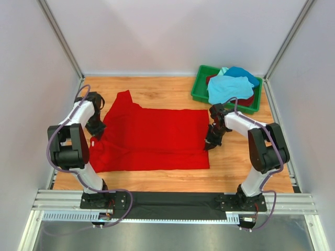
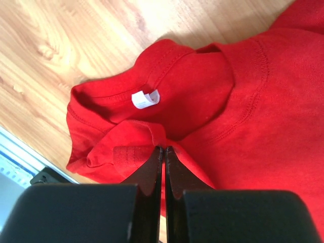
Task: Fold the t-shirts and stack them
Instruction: Fold the tshirt
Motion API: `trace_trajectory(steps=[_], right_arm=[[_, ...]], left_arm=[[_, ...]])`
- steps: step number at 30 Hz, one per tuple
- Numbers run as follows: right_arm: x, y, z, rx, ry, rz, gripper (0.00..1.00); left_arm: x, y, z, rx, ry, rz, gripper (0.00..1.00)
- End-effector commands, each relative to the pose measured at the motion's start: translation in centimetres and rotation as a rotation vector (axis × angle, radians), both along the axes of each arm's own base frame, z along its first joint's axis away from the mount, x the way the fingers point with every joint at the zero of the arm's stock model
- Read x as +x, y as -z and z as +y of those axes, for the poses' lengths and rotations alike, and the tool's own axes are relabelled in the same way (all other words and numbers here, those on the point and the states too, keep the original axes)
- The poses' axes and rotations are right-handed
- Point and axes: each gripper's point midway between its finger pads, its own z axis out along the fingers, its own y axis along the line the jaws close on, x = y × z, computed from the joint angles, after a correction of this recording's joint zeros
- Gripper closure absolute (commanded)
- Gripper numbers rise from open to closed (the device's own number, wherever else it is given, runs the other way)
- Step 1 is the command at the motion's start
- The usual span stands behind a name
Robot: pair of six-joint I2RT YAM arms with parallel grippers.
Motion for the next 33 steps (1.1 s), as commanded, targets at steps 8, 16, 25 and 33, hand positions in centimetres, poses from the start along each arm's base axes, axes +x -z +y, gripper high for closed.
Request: trace_trajectory(steps=[8, 16, 25, 33], right_arm=[[1.5, -0.2, 0.0, -0.010, 0.006, -0.035, 1.00], [1.2, 0.1, -0.7, -0.045, 0.006, -0.027, 1.00], [1.5, -0.4, -1.3, -0.082, -0.001, -0.045, 1.00], [2.3, -2.1, -3.2, -0.170, -0.076, -0.114, 0.62]], left_arm=[[1.4, 0.0, 0.0, -0.001, 0.068, -0.038, 1.00], [2.7, -0.7, -0.3, 0.018, 0.130, -0.078, 1.00], [3.3, -0.5, -0.4, 0.040, 0.144, -0.061, 1.00], [2.0, -5.1, 1.2, 0.132, 0.132, -0.097, 0.52]])
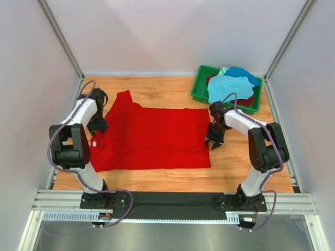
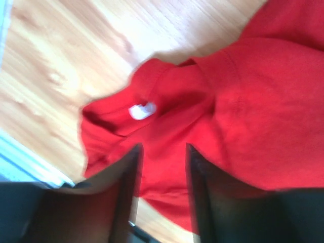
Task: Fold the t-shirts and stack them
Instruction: Fold the tshirt
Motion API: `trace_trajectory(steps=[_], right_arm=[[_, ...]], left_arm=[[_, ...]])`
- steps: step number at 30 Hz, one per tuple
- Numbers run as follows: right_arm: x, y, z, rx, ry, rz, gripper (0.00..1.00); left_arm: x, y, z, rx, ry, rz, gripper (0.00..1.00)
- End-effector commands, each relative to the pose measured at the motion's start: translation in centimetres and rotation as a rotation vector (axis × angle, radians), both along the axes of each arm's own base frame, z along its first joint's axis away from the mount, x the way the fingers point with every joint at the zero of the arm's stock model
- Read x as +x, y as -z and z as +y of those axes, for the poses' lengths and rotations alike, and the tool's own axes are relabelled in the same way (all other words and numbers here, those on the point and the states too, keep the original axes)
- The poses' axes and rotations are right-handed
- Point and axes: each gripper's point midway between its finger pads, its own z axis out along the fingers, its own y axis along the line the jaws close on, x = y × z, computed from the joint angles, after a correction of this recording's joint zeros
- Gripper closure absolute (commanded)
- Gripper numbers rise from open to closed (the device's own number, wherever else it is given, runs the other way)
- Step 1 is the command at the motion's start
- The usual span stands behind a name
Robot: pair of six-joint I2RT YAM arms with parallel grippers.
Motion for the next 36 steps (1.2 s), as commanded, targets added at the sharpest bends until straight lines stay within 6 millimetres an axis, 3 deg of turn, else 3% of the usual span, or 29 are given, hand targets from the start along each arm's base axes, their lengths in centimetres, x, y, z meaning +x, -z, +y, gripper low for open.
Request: trace_trajectory(steps=[1, 4, 6, 7, 8, 10, 11, 12, 13, 17, 24, 36], right_arm=[[1.5, -2.5, -1.9, -0.085, -0.081, -0.102, 0.54], [-0.2, -3.6, -3.0, -0.115, -0.113, -0.105, 0.46], [-1.1, -4.6, -2.7, -0.072, -0.120, -0.143, 0.40], [-2.7, -3.8, -2.9, -0.065, -0.118, -0.111, 0.37], [-3.4, -3.7, -2.8, -0.048, -0.117, -0.108, 0.37], [-4.6, -3.6, -2.3, 0.000, -0.104, -0.112, 0.36], [-5.9, -2.7, -2.4, 0.005, -0.102, -0.083, 0.36], [-5.9, -2.8, -2.0, 0.038, -0.089, -0.107, 0.36], [-6.2, -2.7, -1.8, 0.052, -0.080, -0.106, 0.36], [-6.9, -2.0, -0.2, 0.153, -0.018, -0.101, 0.36], [-6.2, -1.4, 1.6, 0.252, 0.124, -0.102, 0.36], [-7.3, 0.3, 0.8, 0.202, 0.193, -0.049, 0.44]], left_arm=[[-0.5, -5.2, 1.7, 0.095, -0.010, -0.086, 0.39], [-2.5, -7.5, 2.0, 0.115, -0.014, -0.126, 0.11], [-4.5, -8.1, 1.9, 0.111, -0.022, -0.148, 0.10], [-5.3, -8.1, 1.6, 0.085, -0.027, -0.152, 0.12], [-6.8, -6.9, 1.4, 0.059, -0.037, -0.125, 0.14], [-8.4, -6.6, 0.9, -0.034, -0.081, -0.171, 0.21], [-10.0, -5.2, 0.6, -0.061, -0.090, -0.137, 0.22], [-10.8, -5.2, 0.5, -0.077, -0.101, -0.159, 0.28], [-11.2, -4.8, 0.6, -0.102, -0.128, -0.170, 0.30], [-11.4, -6.5, 1.1, -0.134, -0.197, -0.241, 0.30], [-14.9, -2.6, 1.0, -0.328, -0.516, -0.162, 0.21], [-15.8, -0.3, 1.1, -0.358, -0.671, -0.134, 0.20]])
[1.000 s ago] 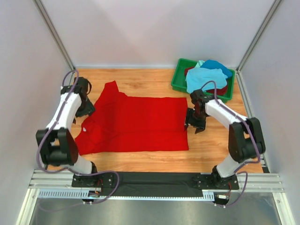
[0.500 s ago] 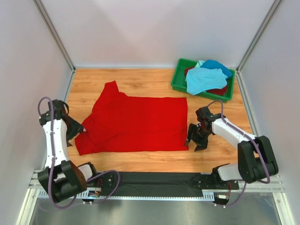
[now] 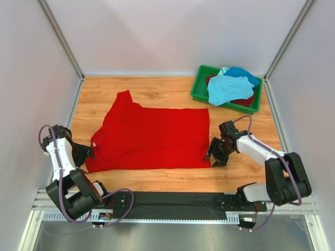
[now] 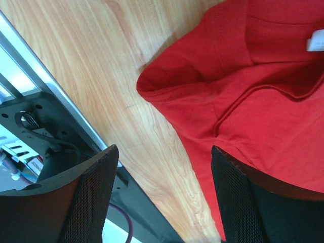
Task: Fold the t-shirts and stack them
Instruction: Fold the tshirt
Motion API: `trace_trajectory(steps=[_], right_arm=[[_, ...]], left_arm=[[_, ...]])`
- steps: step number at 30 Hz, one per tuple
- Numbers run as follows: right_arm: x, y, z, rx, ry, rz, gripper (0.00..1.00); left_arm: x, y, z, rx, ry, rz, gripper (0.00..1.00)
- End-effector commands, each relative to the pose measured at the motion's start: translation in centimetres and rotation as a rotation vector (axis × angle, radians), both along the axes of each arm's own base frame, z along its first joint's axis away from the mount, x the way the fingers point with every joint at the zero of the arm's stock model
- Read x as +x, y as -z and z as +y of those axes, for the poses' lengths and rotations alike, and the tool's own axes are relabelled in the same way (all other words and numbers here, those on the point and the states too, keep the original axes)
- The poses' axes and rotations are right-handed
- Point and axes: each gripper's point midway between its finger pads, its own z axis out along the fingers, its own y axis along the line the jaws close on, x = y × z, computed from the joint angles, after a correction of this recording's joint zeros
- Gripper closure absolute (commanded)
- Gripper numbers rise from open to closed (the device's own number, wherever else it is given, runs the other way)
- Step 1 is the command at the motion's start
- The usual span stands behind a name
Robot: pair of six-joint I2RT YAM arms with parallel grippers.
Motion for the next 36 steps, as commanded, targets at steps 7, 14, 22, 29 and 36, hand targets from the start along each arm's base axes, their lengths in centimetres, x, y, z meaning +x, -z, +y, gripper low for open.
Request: trace_trajectory(steps=[7, 14, 22, 29, 36], right_arm=[[-0.6, 0.9, -1.0, -0.051, 0.043, 0.022, 0.64], [-1.7, 2.4, -4.3, -0.259, 0.005, 0.124, 1.00], [-3.1, 1.1, -7.6, -0.413, 0.044, 0.086, 1.00], [-1.9, 0.6, -5.5, -0.297, -0.031, 0.034, 1.00], [-0.2, -0.9, -4.1, -0.234, -0.102, -0.010, 0.75]], left_arm=[[-0.3, 1.3, 0.7, 0.010, -0.109, 0.036, 0.21], [-0.6, 2.5, 2.1, 0.045, -0.134, 0.088, 0.30], [-0.3, 0.6, 3.5, 0.110, -0.109, 0.073, 0.29], [3.6, -0.1, 2.7, 0.049, 0.074, -0.131, 0.33], [12.6, -3.7, 1.6, 0.153, 0.555, -0.321, 0.28]])
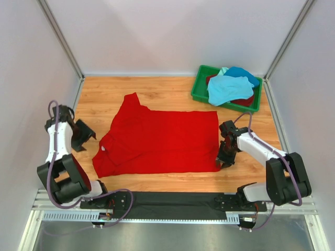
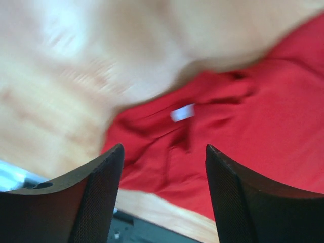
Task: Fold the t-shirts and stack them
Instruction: Fold the tshirt
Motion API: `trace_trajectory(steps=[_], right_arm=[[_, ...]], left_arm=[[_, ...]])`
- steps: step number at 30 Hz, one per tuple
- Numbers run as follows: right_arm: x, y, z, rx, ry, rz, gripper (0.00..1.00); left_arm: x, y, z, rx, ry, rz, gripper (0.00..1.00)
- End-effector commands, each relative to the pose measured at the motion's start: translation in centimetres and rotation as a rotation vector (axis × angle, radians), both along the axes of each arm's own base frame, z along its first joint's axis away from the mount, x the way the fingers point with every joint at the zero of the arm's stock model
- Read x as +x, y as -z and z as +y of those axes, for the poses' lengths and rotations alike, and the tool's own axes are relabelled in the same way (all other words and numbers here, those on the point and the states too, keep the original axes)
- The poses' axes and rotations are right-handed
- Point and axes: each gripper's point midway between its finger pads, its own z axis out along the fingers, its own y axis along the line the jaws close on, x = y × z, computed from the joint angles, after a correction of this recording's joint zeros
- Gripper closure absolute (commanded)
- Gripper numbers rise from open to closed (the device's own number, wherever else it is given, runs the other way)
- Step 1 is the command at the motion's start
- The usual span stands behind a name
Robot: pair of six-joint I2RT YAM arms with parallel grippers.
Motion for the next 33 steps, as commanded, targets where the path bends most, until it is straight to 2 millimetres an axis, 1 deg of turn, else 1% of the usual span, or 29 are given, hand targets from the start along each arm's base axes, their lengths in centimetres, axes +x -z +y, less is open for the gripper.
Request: trace_trajectory(steps=[1, 2, 3, 4, 6, 7, 8, 9, 10, 11, 12, 13, 14, 15, 16, 17, 18, 19, 20, 21, 22, 23, 24, 26, 27, 28, 31, 32, 33], right_arm=[[2.0, -1.7, 1.1, 0.058, -0.066, -0.076, 0.68], [2.0, -2.0, 1.1, 0.063, -0.076, -0.079, 0.55], [2.5, -2.6, 1.3, 0.068, -0.085, -0.097, 0.47], [2.7, -3.0, 1.2, 0.065, -0.105, -0.108, 0.44], [3.7, -3.8, 0.6, 0.029, -0.117, -0.153, 0.33], [5.0, -4.7, 0.7, 0.026, -0.142, -0.205, 0.32], [5.9, -5.0, 0.6, 0.016, -0.150, -0.234, 0.32], [6.9, -5.2, 0.7, 0.005, -0.158, -0.251, 0.31], [8.9, -6.2, 0.8, -0.004, -0.161, -0.311, 0.31], [10.1, -6.6, 1.1, -0.005, -0.182, -0.339, 0.32], [11.6, -6.3, 1.4, -0.008, -0.193, -0.356, 0.34], [13.7, -7.4, 1.2, -0.039, -0.190, -0.411, 0.36], [14.9, -7.8, 1.3, -0.051, -0.214, -0.437, 0.39], [16.0, -7.2, 1.4, -0.067, -0.221, -0.429, 0.41], [17.4, -7.7, 1.7, -0.069, -0.228, -0.460, 0.44], [19.2, -8.9, 2.3, -0.063, -0.236, -0.502, 0.48], [20.1, -8.0, 2.4, -0.069, -0.247, -0.486, 0.51], [20.8, -8.0, 2.6, -0.071, -0.249, -0.488, 0.55], [22.1, -7.8, 3.0, -0.075, -0.248, -0.488, 0.62], [22.7, -7.7, 3.1, -0.075, -0.249, -0.495, 0.66], [23.3, -7.6, 3.2, -0.076, -0.245, -0.498, 0.67], [23.8, -7.3, 3.2, -0.083, -0.246, -0.499, 0.68], [24.7, -6.9, 3.5, -0.084, -0.245, -0.503, 0.68], [25.4, -6.3, 3.9, -0.075, -0.264, -0.501, 0.68], [26.0, -5.6, 4.1, -0.074, -0.267, -0.498, 0.68], [26.2, -5.2, 4.3, -0.068, -0.268, -0.496, 0.68], [26.8, -3.5, 4.5, -0.068, -0.276, -0.487, 0.68], [27.0, -3.1, 4.7, -0.068, -0.280, -0.488, 0.68], [27.6, -2.5, 4.9, -0.069, -0.284, -0.490, 0.68]], left_arm=[[6.7, -3.5, -0.1, 0.089, 0.265, -0.201, 0.27], [8.3, -3.3, -1.1, 0.059, 0.313, -0.231, 0.11], [9.3, -3.6, -1.1, 0.070, 0.325, -0.244, 0.06], [9.9, -3.0, -1.2, 0.074, 0.343, -0.232, 0.05], [11.6, -3.2, -1.3, 0.113, 0.375, -0.268, 0.05], [11.9, -2.8, -1.2, 0.122, 0.386, -0.266, 0.05], [12.9, -3.1, -1.2, 0.135, 0.400, -0.305, 0.06], [13.2, -2.7, -1.5, 0.133, 0.421, -0.314, 0.08], [13.6, -2.3, -1.5, 0.136, 0.440, -0.311, 0.11], [13.8, -1.9, -1.5, 0.138, 0.448, -0.299, 0.13], [14.2, -1.9, -1.6, 0.135, 0.459, -0.298, 0.14], [14.5, -0.8, -2.1, 0.107, 0.483, -0.277, 0.15], [14.7, -0.4, -2.3, 0.101, 0.494, -0.268, 0.15], [15.1, -0.2, -2.6, 0.101, 0.510, -0.262, 0.15], [15.1, 0.9, -3.3, 0.080, 0.526, -0.227, 0.15], [15.2, 1.3, -3.8, 0.066, 0.533, -0.219, 0.15], [15.4, 1.6, -4.2, 0.054, 0.541, -0.212, 0.15], [15.0, 2.6, -4.8, 0.051, 0.548, -0.160, 0.17], [15.1, 2.9, -5.0, 0.050, 0.548, -0.143, 0.17], [14.9, 3.8, -5.4, 0.028, 0.550, -0.118, 0.19], [14.8, 4.1, -6.2, 0.007, 0.563, -0.105, 0.22], [14.6, 4.6, -6.3, 0.004, 0.559, -0.081, 0.25], [14.5, 5.2, -6.1, 0.003, 0.546, -0.051, 0.33], [14.9, 5.4, -5.7, 0.016, 0.536, -0.032, 0.41], [14.8, 6.0, -5.5, 0.021, 0.529, -0.006, 0.52], [14.7, 6.3, -5.0, 0.043, 0.519, 0.020, 0.59], [15.3, 6.9, -4.1, 0.068, 0.502, 0.059, 0.76], [16.2, 6.7, -3.9, 0.077, 0.502, 0.049, 0.82], [16.1, 7.5, -3.7, 0.077, 0.497, 0.081, 0.97]])
